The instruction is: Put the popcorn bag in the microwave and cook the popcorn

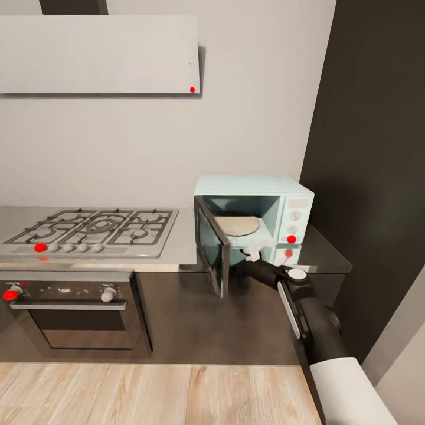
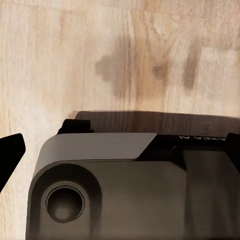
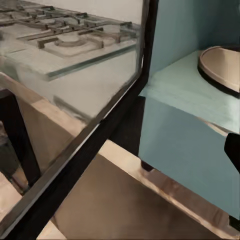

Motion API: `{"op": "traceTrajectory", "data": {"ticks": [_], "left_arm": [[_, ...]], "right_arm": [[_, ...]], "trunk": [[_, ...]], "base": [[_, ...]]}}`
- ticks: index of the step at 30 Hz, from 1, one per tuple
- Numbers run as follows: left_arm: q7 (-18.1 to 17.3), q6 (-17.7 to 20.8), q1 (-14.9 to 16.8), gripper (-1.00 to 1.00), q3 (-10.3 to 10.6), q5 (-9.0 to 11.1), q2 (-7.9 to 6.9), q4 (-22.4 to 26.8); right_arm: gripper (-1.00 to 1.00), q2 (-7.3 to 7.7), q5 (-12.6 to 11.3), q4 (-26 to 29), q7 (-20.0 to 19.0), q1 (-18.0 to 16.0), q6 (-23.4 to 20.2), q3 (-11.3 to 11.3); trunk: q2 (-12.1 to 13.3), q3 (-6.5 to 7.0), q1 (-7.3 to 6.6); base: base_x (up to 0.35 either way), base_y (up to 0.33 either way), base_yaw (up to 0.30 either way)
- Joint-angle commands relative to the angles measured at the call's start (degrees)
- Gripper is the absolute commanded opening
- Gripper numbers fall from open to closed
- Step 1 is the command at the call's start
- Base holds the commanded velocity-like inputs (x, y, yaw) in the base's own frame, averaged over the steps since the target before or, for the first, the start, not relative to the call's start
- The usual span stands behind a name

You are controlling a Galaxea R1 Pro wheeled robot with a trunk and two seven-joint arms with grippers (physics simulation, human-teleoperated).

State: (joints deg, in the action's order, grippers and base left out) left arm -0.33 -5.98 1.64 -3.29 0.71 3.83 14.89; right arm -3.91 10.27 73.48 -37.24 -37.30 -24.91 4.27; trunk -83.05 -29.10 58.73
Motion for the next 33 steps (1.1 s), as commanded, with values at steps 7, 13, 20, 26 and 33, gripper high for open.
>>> {"op": "traceTrajectory", "data": {"ticks": [7,13,20,26,33], "left_arm": [[0.0,-0.2,0.0,1.00,-0.3,0.1,0.04,0.0],[0.0,-0.2,0.0,1.00,-0.3,0.1,0.04,0.0],[0.0,-0.2,0.0,1.00,-0.3,0.1,0.04,0.0],[0.0,-0.2,0.0,1.00,-0.3,0.1,0.04,0.0],[0.0,-0.2,0.0,1.00,-0.3,0.1,0.04,0.0]], "right_arm": [[1.00,-0.38,0.4,2.1,-0.3,0.2,-0.5,1.2],[1.00,-0.39,0.4,2.2,-0.4,0.2,-0.6,1.2],[1.00,-0.39,0.4,2.2,-0.3,0.2,-0.5,1.2],[1.00,-0.39,0.4,2.2,-0.4,0.2,-0.5,1.1],[1.00,-0.35,0.4,2.2,-0.4,0.2,-0.5,1.1]], "trunk": [[0.0,-0.06,0.00],[0.0,-0.06,0.00],[0.0,-0.06,0.00],[0.0,-0.06,0.00],[0.0,-0.14,0.00]], "base": [[0.000,0.000,0.000],[0.000,0.000,0.081],[0.000,0.000,0.036],[0.000,0.000,0.101],[0.000,0.000,0.072]]}}
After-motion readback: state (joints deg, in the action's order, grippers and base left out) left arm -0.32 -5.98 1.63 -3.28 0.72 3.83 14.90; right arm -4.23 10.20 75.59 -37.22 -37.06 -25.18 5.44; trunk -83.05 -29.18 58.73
